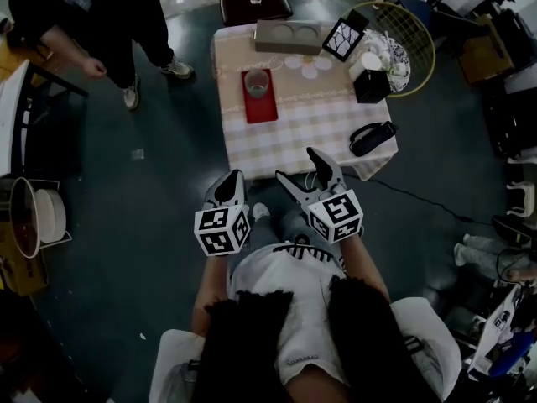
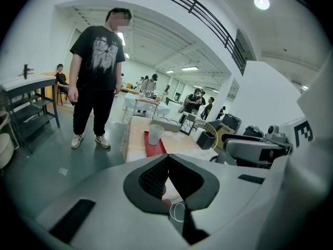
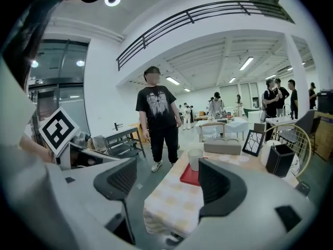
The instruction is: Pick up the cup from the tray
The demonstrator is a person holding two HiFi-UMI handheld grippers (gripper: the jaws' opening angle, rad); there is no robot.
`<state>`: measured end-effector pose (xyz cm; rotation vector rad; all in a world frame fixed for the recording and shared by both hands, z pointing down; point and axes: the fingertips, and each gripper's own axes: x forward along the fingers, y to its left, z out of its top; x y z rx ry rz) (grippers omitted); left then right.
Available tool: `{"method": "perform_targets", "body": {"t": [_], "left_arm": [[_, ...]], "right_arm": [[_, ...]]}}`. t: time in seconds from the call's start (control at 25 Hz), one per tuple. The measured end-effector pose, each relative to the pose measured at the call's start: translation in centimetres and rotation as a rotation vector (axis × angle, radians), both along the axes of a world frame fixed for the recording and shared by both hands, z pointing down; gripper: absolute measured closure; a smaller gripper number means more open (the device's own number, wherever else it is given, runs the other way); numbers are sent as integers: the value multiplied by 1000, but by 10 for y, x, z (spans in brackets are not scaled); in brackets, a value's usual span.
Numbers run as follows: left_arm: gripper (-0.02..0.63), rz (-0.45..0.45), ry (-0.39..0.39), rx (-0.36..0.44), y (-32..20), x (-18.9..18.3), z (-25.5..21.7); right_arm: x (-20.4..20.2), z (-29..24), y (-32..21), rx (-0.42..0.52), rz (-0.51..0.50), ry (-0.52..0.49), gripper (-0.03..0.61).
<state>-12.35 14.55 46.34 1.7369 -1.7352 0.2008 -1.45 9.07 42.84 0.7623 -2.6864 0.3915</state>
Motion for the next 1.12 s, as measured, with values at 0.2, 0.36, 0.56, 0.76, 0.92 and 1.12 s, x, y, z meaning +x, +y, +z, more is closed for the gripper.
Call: {"method": "perform_targets", "body": {"t": [0.2,0.36,0.56,0.76,0.92,1.12], "left_arm": [[607,13,0,12,-5,-8,-2],[607,8,-9,22,-11,-16,-4],[607,-24,-9,25,-24,-33,-3],[607,-30,-6,30,-39,-39,0],[607,-28,0,14,-50,-44,4],[607,-23,14,-11,-67,-45,12]], "right_arm": [[-9,-3,-9,11,10,-9,222],[-18,-6,-18,3,-2,-34,213],[-30,-9,-35,23,-7,-44,210],[-36,-7,-54,31,-1,-53,210],[-41,-8,-71,75,29,-42,210],[-53,-3,-93,73,21,-43,209]]}}
